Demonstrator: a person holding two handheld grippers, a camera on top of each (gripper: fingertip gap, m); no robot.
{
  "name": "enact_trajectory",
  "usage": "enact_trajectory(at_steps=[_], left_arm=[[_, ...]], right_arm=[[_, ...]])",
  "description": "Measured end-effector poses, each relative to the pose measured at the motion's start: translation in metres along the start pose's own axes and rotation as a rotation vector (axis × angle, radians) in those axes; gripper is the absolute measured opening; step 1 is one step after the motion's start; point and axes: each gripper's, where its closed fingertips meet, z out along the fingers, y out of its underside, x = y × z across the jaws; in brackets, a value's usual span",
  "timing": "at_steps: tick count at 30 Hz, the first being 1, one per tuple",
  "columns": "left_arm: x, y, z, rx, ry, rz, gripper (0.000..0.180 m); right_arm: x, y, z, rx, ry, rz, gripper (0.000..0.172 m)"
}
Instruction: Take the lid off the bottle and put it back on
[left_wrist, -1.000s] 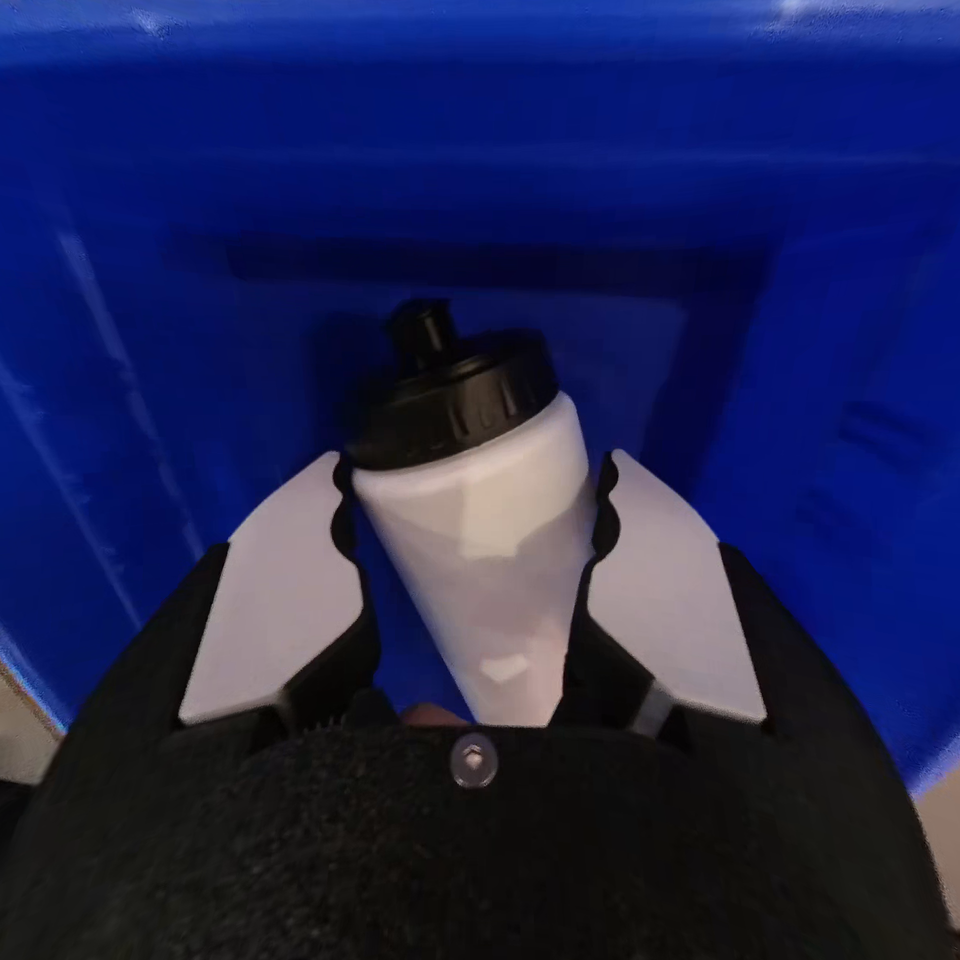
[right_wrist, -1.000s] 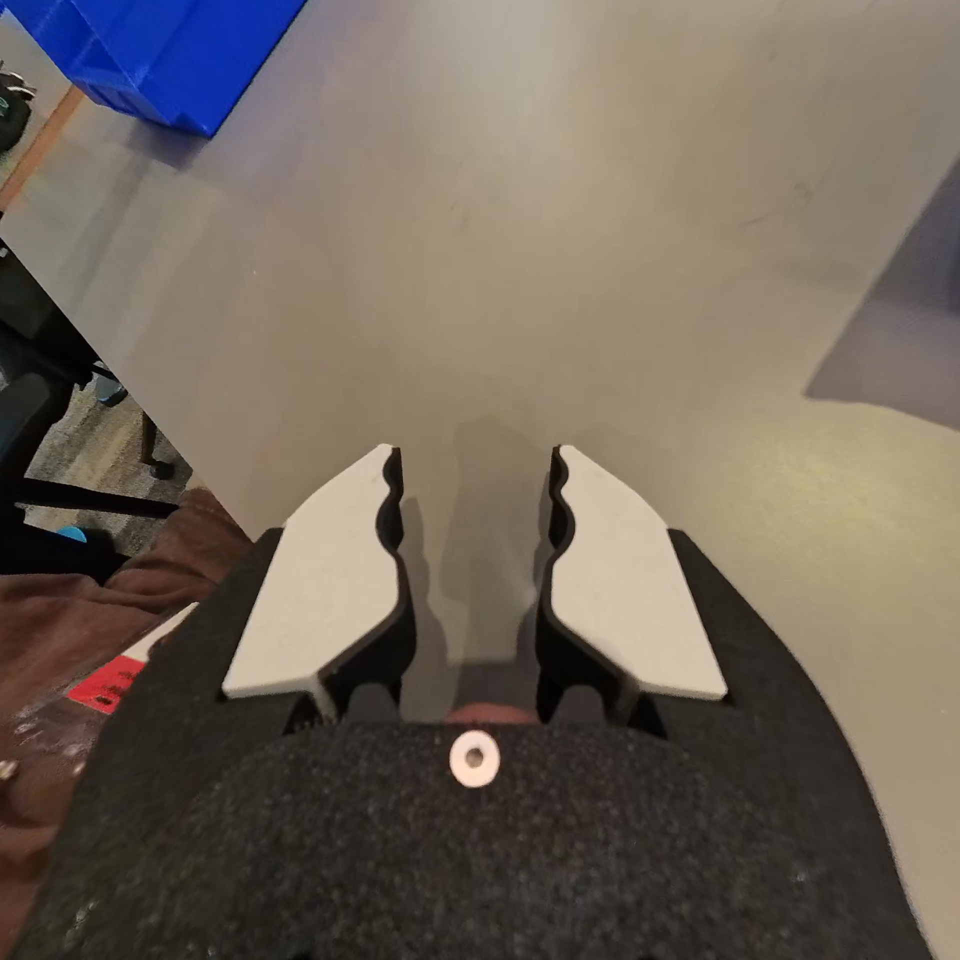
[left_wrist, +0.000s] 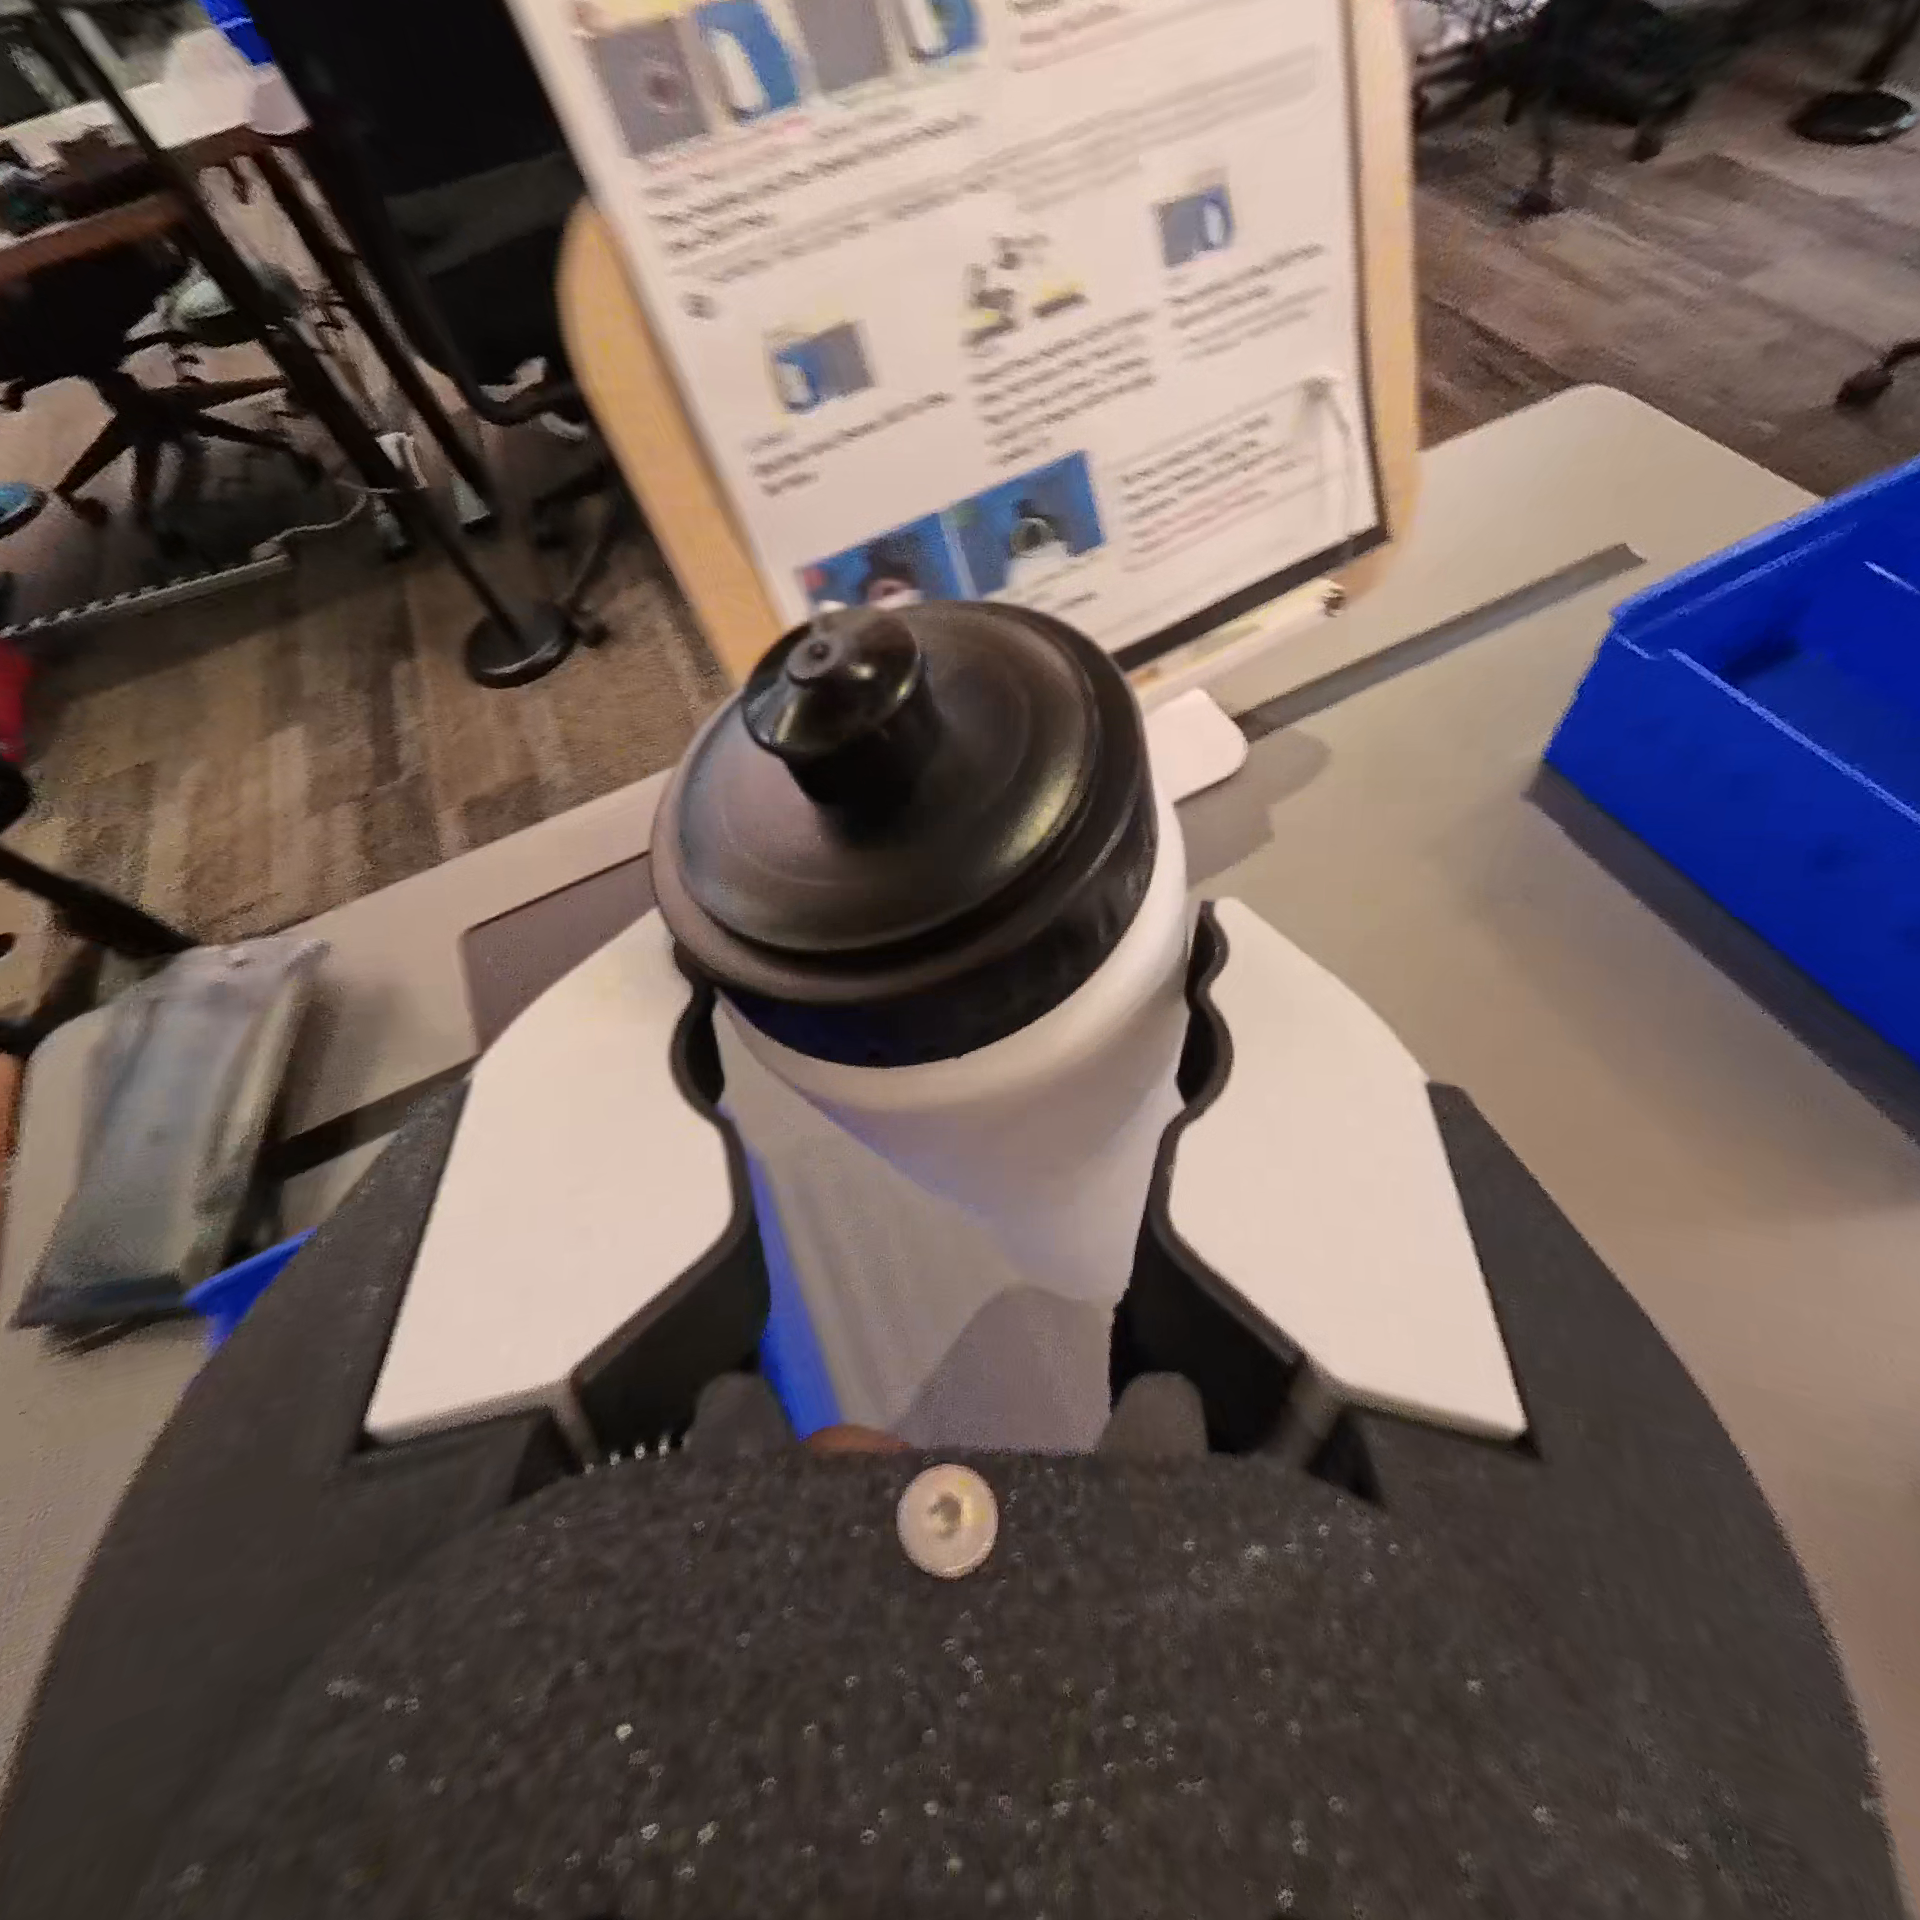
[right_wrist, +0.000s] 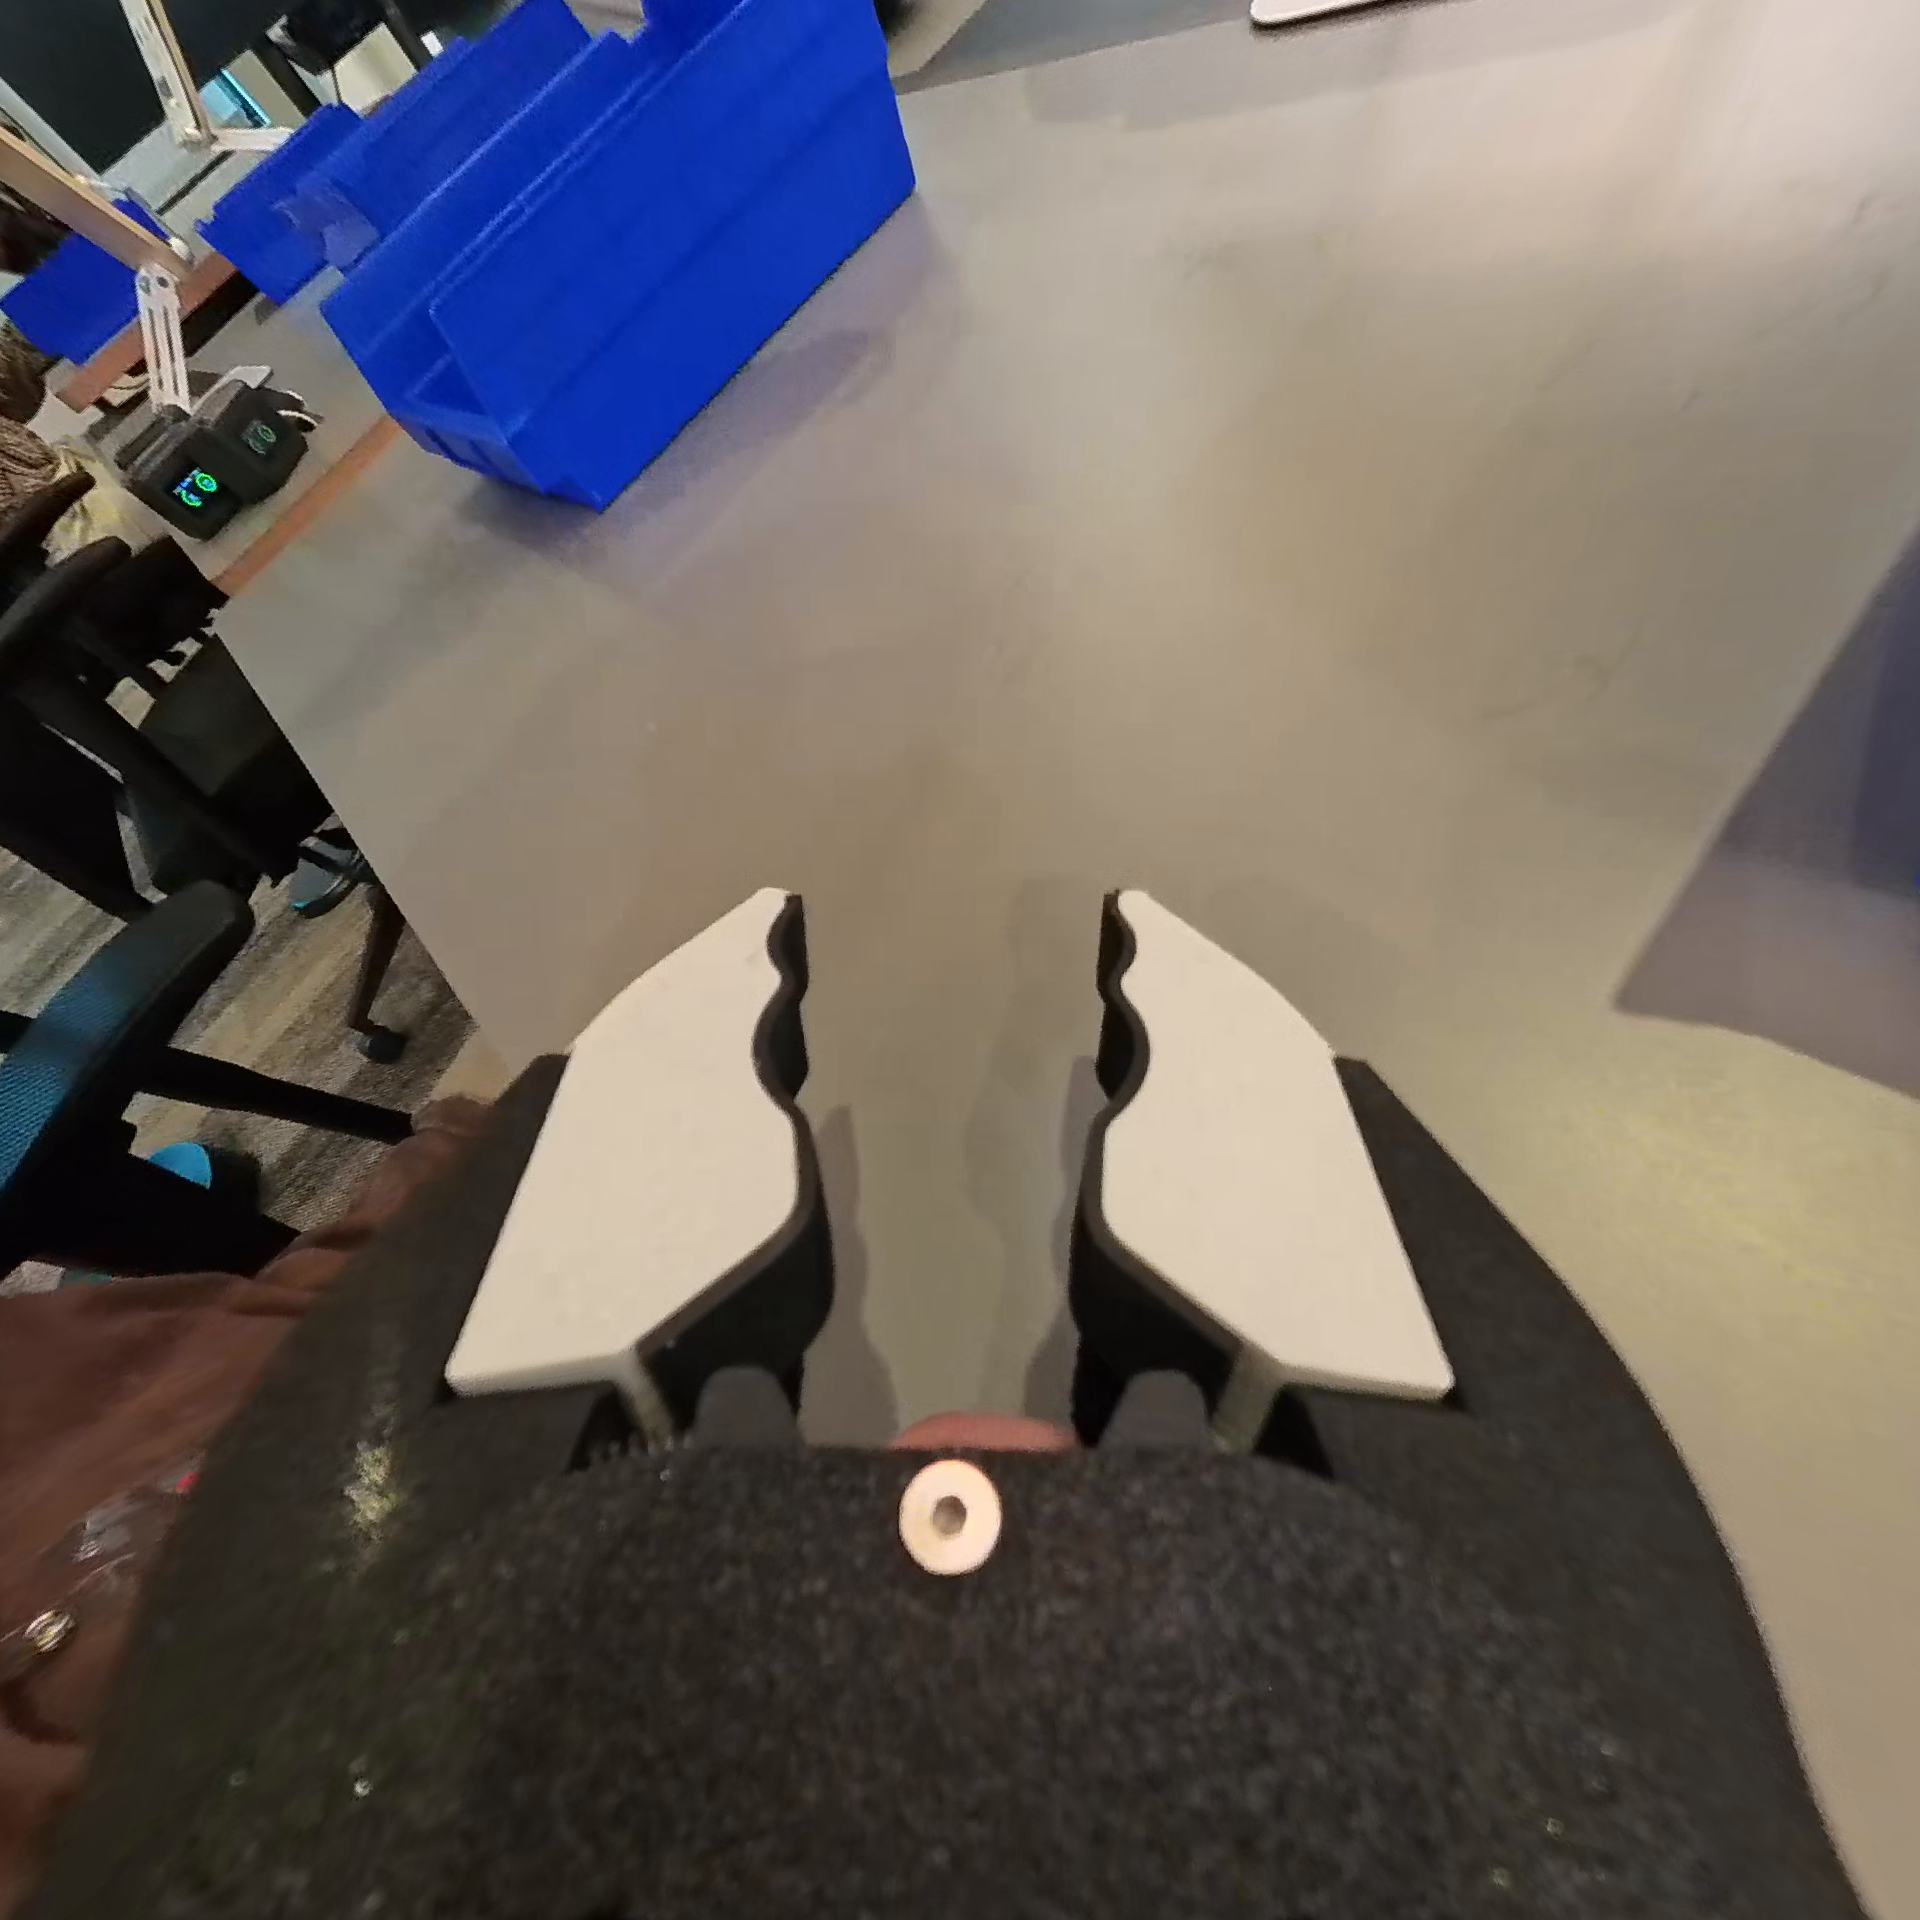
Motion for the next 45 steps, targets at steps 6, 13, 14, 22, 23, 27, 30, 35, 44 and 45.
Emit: enact_trajectory(at_steps=[6,13,14,22,23,27,30,35,44,45], left_arm=[[0.078,0.028,0.070,-0.021,0.079,0.010,0.086],[0.141,0.056,0.098,-0.006,0.118,0.102,0.086],[0.145,0.058,0.098,-0.005,0.121,0.115,0.086],[0.161,0.070,0.089,0.009,0.144,0.196,0.086],[0.162,0.070,0.088,0.017,0.149,0.203,0.086],[0.162,0.069,0.082,0.063,0.163,0.156,0.085],[0.162,0.065,0.076,0.125,0.196,0.084,0.089],[0.161,0.072,0.080,0.196,0.275,-0.044,0.097],[0.171,0.077,0.095,0.363,0.517,-0.141,0.098],[0.171,0.076,0.098,0.377,0.527,-0.135,0.098]], right_arm=[[0.006,0.004,-0.002,-0.014,0.020,-0.001,0.053],[0.011,0.004,-0.010,-0.006,0.043,-0.001,0.052],[0.011,0.005,-0.011,-0.007,0.046,-0.001,0.052],[0.013,0.009,-0.012,-0.031,0.071,-0.014,0.051],[0.014,0.009,-0.011,-0.036,0.075,-0.018,0.051],[0.012,0.013,-0.005,-0.056,0.067,-0.022,0.051],[0.011,0.015,-0.002,-0.068,0.063,-0.025,0.051],[0.010,0.016,0.001,-0.081,0.059,-0.031,0.051],[0.012,0.018,0.003,-0.078,0.033,0.009,0.051],[0.012,0.017,0.003,-0.071,0.024,0.021,0.051]])
